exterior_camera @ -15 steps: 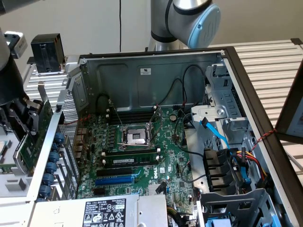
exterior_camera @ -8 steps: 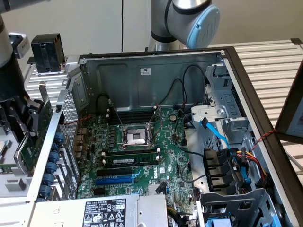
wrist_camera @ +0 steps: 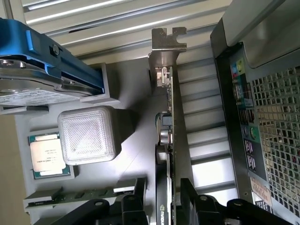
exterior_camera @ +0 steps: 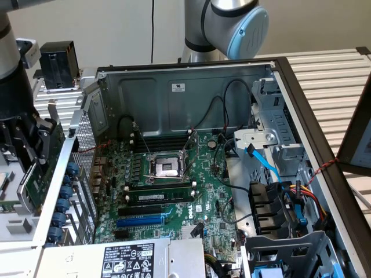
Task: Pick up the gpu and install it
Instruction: 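Pick up the gpu and move the gpu toward the slot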
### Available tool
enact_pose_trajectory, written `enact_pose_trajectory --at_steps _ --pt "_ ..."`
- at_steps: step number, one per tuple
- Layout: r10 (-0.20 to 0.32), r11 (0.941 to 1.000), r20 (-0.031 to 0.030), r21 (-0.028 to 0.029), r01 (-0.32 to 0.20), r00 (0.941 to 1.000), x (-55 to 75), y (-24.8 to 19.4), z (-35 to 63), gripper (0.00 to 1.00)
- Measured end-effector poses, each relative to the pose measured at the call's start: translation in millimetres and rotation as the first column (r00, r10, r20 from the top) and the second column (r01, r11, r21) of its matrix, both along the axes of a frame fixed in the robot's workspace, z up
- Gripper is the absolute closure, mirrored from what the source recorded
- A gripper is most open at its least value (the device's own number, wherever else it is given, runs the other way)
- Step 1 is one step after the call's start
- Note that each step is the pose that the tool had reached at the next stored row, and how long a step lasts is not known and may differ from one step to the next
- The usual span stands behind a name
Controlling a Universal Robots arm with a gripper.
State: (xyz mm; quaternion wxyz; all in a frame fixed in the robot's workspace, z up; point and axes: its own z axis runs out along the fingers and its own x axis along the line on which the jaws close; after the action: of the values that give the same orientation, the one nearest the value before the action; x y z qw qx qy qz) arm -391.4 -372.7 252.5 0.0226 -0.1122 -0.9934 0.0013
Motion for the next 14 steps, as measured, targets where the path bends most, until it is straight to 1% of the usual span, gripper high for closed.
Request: enact_pose_trajectory --at_steps 1,2,3,4,5,6,7,12,14 --pt "0.0 1.0 0.0002 0.0004 0.0 1.0 0.0 0.0 0.0 0.57" --pt "0.0 1.0 0.0026 0.003 0.0 1.0 0.0 0.1 0.0 0.57" --pt "0.0 0.9999 0.0045 0.0113 0.0 1.0 -0.1 0.1 0.0 0.57" --pt "0.0 0.9998 0.0081 0.0214 0.0 1.0 -0.3 0.1 0.0 0.57" --pt "0.0 0.9994 0.0111 0.0336 0.0 0.9999 -0.5 0.0 -0.1 0.57" --pt "0.0 0.999 0.0119 0.0446 0.0 0.9999 -0.7 -0.2 -0.5 0.57" --pt "0.0 0.9988 0.0124 0.0484 0.0 0.9999 -1.0 -0.2 -1.3 0.57" --pt "0.0 0.9988 0.0122 0.0485 0.0 0.9999 -1.1 -0.3 -3.2 0.57" --pt "0.0 0.9988 0.0126 0.0487 0.0 0.9999 -1.3 -2.4 -3.4 0.57"
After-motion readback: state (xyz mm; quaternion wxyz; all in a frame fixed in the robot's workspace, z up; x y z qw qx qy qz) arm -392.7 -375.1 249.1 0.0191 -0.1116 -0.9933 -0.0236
